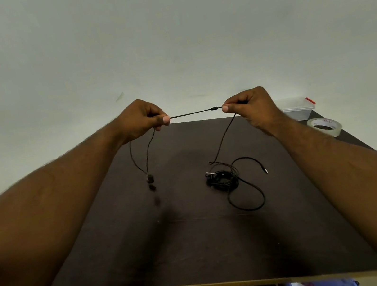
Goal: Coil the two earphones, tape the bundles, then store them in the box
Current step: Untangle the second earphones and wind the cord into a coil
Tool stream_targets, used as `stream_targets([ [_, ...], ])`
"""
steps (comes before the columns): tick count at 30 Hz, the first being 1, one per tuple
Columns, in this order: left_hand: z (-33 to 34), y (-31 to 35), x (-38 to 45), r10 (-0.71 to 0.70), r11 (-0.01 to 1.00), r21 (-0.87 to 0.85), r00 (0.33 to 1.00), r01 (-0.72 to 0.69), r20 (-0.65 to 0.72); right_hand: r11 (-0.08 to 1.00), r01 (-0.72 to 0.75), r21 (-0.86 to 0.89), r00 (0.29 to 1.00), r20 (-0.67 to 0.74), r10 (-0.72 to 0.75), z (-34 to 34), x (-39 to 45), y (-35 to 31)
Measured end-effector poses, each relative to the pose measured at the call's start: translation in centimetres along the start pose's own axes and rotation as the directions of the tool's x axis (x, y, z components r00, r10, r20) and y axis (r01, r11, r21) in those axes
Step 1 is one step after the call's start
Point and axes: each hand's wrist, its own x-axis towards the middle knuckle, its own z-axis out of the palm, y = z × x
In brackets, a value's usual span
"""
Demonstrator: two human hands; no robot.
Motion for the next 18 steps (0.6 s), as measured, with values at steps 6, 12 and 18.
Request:
stream_targets([
  [6,-0.1,-0.3,-0.2,-0.025,1.0,-0.011,1.0,0.025,-0.008,0.999,-0.026,-0.028,1.0,-0.002,0.026,-0.9,0.4,0.2],
  [12,-0.8,-2.0,-1.1,-0.087,0.996,-0.019,0.996,0.086,-0.028,0.997,-0.07,-0.015,0.982,-0.178,0.066,-3.4,0.8,1.5],
  [18,-1.3,-5.1,-2.4,-0.147,0.989,-0.008,0.98,0.147,-0.132,0.989,-0.138,-0.046,0.969,-0.213,0.125,-5.3,-0.1,3.2],
])
